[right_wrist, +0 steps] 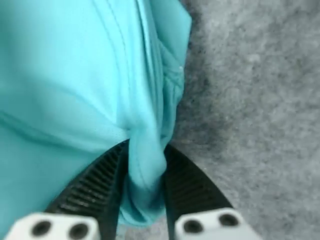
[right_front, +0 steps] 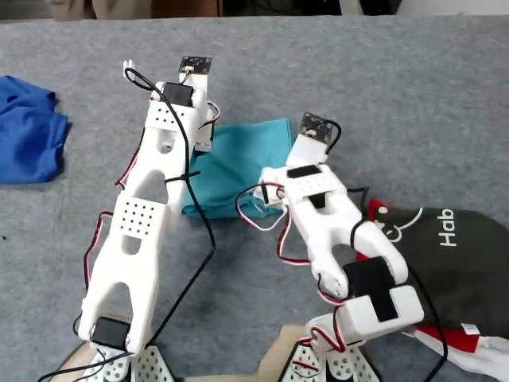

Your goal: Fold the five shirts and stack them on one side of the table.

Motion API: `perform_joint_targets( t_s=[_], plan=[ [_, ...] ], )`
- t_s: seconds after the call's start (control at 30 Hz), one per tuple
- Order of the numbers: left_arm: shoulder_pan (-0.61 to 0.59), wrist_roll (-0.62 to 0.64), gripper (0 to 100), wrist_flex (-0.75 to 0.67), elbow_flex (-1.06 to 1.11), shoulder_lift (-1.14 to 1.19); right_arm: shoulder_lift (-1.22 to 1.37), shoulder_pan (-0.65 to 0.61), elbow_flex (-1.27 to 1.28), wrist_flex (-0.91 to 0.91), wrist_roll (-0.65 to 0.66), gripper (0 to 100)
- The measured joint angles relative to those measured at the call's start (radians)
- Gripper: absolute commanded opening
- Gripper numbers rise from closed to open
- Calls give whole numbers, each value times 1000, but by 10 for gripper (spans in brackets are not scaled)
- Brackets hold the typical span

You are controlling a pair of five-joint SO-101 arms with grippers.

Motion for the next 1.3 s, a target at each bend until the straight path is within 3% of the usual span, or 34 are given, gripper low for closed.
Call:
perform_joint_targets(
  t_s=[0.33, 0.67, 0.93, 1.3],
  plan=[
    [25, 94, 18, 72, -236, 23, -199, 80, -31, 152, 38, 19],
    [100, 258, 18, 80, -258, -95, -488, 269, -29, 250, 146, 19],
    [336, 342, 18, 80, -258, -259, -779, 586, -29, 448, 249, 19],
    [692, 356, 18, 26, -258, -362, -1119, 1148, 28, 460, 388, 19]
  ],
)
